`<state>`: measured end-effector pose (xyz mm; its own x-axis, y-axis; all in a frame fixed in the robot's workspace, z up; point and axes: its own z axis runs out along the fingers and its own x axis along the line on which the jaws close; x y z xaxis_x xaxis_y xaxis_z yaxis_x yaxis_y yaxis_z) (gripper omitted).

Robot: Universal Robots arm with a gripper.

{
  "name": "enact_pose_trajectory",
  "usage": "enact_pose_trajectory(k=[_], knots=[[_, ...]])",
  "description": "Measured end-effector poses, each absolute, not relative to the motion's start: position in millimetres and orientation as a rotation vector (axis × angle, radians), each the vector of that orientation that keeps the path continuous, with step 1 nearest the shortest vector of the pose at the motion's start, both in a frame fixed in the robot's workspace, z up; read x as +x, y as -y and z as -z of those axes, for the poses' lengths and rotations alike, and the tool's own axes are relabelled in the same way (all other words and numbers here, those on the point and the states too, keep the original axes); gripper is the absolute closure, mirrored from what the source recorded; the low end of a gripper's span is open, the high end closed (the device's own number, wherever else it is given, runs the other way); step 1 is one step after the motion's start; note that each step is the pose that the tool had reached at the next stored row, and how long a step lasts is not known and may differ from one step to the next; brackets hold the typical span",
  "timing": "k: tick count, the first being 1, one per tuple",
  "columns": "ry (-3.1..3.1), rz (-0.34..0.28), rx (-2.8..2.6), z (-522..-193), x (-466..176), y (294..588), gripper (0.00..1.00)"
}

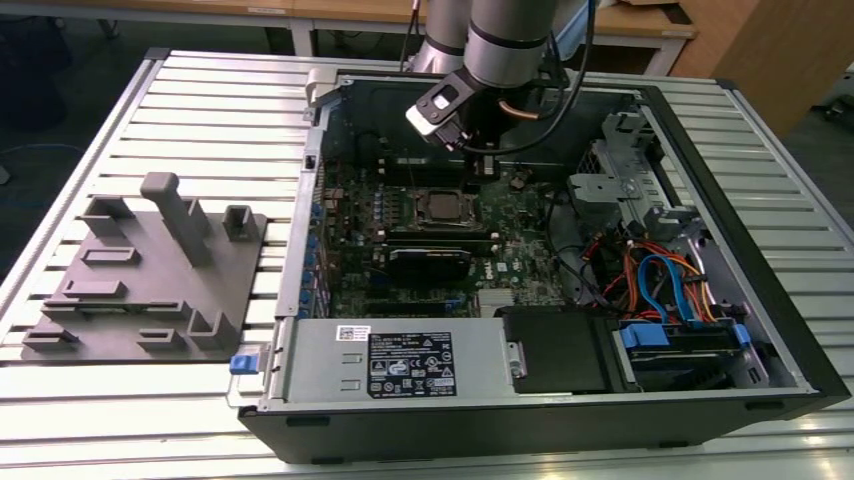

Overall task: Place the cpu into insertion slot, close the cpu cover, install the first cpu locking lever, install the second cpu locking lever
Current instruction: 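Close the cpu cover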

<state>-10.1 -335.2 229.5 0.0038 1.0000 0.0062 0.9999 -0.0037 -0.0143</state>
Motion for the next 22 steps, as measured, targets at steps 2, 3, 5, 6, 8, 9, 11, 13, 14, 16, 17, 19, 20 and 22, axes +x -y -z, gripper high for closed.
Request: enact_pose_trajectory(k=[2, 3, 5, 6, 8, 9, 11, 13, 14, 16, 17, 19, 20, 22], knots=[[2.207, -0.009, -2.215, -229.5, -10.1, 335.2, 0.9], [2.207, -0.009, -2.215, -229.5, -10.1, 335.2, 0.9], [2.207, -0.009, -2.215, -229.5, -10.1, 335.2, 0.9], [2.207, -0.009, -2.215, -229.5, -10.1, 335.2, 0.9], [2.207, -0.009, -2.215, -229.5, -10.1, 335.2, 0.9], [2.207, -0.009, -2.215, -229.5, -10.1, 335.2, 0.9], [2.207, -0.009, -2.215, -229.4, -10.8, 335.2, 0.9], [2.207, -0.009, -2.215, -229.2, -12.4, 335.2, 0.9], [2.207, -0.009, -2.215, -229.0, -13.6, 335.2, 0.9], [2.207, -0.009, -2.215, -228.6, -17.8, 335.2, 0.9], [2.207, -0.008, -2.215, -228.4, -20.8, 335.2, 0.9], [2.207, -0.008, -2.215, -227.6, -25.7, 335.1, 0.9], [2.207, -0.008, -2.215, -226.9, -27.8, 335.1, 0.9], [2.208, -0.008, -2.214, -225.4, -31.7, 335.2, 0.9]])
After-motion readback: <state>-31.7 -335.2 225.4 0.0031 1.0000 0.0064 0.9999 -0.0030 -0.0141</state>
